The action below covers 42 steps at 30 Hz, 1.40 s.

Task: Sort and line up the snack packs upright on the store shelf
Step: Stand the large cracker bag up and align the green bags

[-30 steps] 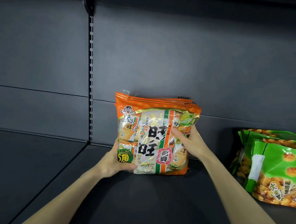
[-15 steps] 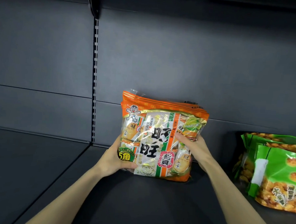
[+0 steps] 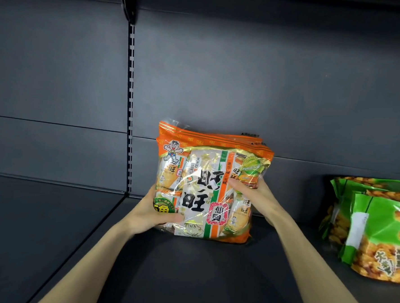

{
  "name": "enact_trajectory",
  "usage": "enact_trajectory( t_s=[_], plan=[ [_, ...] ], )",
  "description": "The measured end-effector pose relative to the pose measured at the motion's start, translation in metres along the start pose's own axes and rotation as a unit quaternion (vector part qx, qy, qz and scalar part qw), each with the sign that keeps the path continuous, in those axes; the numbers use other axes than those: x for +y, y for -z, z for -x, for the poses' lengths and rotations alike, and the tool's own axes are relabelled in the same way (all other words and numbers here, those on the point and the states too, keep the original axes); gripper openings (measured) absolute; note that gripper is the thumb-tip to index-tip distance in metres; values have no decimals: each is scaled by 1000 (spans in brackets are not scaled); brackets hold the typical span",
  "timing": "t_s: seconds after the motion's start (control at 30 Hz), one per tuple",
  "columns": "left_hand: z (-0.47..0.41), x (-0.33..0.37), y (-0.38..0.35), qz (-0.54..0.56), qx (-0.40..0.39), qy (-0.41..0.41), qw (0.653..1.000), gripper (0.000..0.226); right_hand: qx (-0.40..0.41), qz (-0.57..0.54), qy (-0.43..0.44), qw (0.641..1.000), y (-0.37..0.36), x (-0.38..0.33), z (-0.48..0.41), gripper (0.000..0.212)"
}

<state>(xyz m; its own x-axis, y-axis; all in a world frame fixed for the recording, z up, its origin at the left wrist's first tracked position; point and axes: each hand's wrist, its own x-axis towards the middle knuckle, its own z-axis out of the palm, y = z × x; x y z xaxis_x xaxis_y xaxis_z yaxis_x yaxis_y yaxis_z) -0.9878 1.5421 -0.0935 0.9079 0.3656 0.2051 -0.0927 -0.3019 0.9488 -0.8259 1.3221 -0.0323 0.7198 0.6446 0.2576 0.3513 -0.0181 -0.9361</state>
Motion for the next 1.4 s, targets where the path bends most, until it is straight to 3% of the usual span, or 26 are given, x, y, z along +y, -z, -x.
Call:
enact_trajectory(
  t_s=[0.1, 0.3, 0.5, 0.77, 1.17, 1.27, 1.4],
  plan=[
    [0, 0, -3, 1, 4, -10, 1000, 100, 1, -15, 14, 1000, 8, 1, 4, 76],
    [-2, -4, -4, -3, 6, -20, 1000, 92, 21, -17, 29, 999, 15, 2, 2, 39],
    [-4, -3, -15, -4, -6, -21, 1000, 89, 63, 4, 51, 997, 22, -1, 6, 31],
    [-8, -7, -25, -27, -2, -6, 1000, 102, 70, 62, 52, 994, 33, 3, 2, 45],
    [-5, -5, -26, -79, 43, 11, 996, 110, 73, 65, 50, 994, 34, 2, 3, 44],
    [-4, -3, -25, -103, 38, 24, 994, 104, 83, 57, 45, 994, 34, 1, 4, 46],
    [-1, 5, -23, -140, 41, 36, 989, 77, 94, 66, 36, 993, 35, -6, 6, 40]
  ],
)
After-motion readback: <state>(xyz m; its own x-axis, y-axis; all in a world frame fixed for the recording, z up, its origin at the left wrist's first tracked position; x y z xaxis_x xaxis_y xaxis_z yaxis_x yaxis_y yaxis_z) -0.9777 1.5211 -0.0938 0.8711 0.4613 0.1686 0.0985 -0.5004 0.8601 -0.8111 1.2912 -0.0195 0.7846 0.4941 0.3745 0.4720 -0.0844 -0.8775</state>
